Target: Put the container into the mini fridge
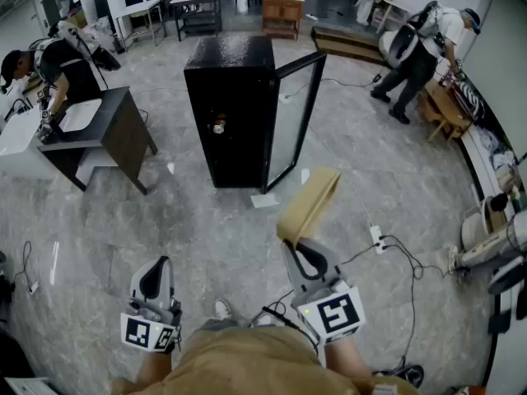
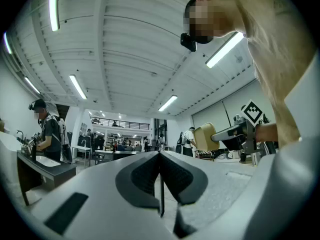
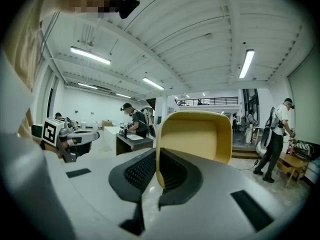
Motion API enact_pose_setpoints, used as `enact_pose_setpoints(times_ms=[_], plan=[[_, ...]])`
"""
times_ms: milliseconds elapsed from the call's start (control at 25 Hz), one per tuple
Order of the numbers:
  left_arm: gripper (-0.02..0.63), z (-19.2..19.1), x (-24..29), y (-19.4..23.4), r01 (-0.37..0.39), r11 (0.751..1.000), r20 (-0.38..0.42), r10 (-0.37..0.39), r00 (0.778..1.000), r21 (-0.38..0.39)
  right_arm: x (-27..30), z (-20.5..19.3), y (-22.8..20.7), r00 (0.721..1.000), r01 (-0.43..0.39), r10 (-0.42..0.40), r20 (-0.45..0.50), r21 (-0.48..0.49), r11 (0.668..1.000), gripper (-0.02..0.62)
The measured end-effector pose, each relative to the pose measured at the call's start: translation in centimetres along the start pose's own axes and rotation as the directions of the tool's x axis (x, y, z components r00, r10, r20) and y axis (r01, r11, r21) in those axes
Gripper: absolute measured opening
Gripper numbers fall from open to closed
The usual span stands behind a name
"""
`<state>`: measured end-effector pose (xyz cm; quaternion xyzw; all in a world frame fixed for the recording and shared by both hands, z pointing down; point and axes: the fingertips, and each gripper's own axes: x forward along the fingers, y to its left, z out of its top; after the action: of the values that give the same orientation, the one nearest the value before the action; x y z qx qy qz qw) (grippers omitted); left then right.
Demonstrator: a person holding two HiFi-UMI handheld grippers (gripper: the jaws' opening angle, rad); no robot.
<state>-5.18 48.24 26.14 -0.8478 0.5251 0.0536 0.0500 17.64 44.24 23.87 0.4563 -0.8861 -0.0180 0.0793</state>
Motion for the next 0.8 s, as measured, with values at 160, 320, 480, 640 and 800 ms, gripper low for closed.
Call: enact_pose_setpoints(times_ms=[160,320,480,640,800], plan=[[0.002,0.9,0.4,-0.2,0.010,1.000,0.023,-0.011,1.000,0.025,-0.4,0.0,-0.1,1.000,0.009,-0.009,0.006,0.011,1.000,0.011],[0.002,2.0,0.6,0.7,0.014,0.999,0.048,-0.015,0.999,0.031,0.6,0.4,0.9,1.000,-0.012,0.012,0.000,-0.011,1.000,0.011],[0.002,1.5,0.2,2.5,0.012,1.000,0.036,-0.013,0.999,0.007,1.7,1.3,1.8,1.000,-0.007,0.007,-0.002,-0.021,1.000,0.011],[0.002,1.5,0.7,4.8,0.023,1.000,0.044,-0.023,0.999,0.000,3.4,2.3,2.8,1.000,-0.010,0.010,0.021,0.020,1.000,0.011],[0.002,0.7,0.5,7.5,0.048,0.999,0.041,-0.046,0.998,-0.026,5.8,3.2,4.8,1.000,-0.011,0.011,0.028,0.016,1.000,0.011]])
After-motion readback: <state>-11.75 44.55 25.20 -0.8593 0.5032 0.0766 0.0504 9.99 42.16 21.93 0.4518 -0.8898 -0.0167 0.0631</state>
